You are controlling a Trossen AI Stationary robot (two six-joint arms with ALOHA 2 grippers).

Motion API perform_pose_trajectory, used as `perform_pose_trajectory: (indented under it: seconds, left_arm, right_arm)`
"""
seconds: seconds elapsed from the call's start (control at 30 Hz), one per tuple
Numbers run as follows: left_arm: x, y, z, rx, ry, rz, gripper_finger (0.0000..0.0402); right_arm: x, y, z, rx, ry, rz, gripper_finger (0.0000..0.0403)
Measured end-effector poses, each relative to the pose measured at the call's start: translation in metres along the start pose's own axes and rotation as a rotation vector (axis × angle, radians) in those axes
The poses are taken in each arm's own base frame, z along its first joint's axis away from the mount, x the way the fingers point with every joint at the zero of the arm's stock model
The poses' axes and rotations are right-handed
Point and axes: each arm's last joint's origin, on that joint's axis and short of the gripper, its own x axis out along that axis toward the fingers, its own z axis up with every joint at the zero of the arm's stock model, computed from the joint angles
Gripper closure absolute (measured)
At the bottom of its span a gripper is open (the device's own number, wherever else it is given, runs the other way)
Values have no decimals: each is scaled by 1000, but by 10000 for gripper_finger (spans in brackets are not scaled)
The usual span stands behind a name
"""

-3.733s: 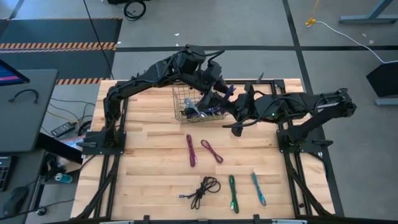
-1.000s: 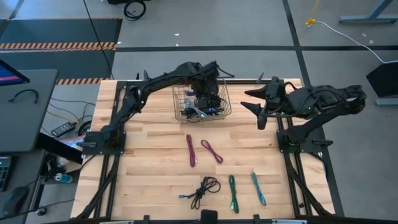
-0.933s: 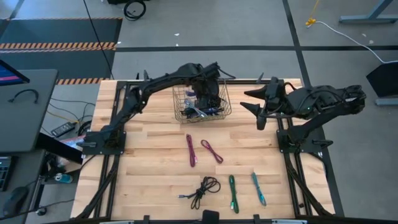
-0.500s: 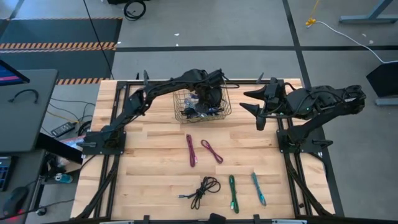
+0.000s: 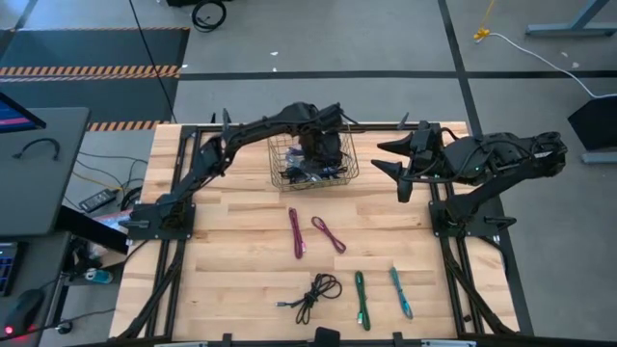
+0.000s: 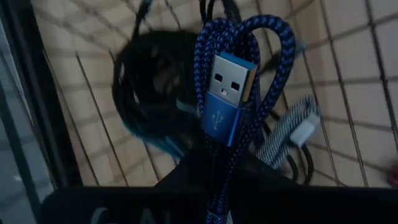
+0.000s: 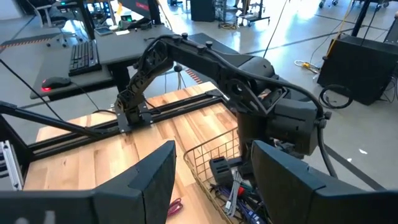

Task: Pick and place USB-C Cables
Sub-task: Put the dark blue charger cable into the wire basket

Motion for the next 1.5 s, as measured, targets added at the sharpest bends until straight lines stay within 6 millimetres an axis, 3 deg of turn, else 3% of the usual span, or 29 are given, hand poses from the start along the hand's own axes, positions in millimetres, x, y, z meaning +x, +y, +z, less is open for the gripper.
perform_pose_trajectory:
  seconds: [0.53, 0.77, 0.9, 1.23, 1.5]
  left_arm:
    - [0, 6, -6, -1, -7, -34, 371]
    - [-1, 22, -21, -203, 74, 48, 371]
    - [-2, 32, -33, -306, 54, -27, 371]
    - [-3, 39, -38, -352, 24, -61, 371]
    - [17, 34, -37, -338, 65, -106, 371]
  right_arm:
    - [0, 0, 0, -4, 1, -1, 187]
    - [0, 0, 0, -3, 2, -1, 187]
    - [0, 0, 0, -3, 2, -1, 187]
    - [0, 0, 0, -4, 2, -1, 187]
    - [0, 0, 0, -4, 2, -1, 187]
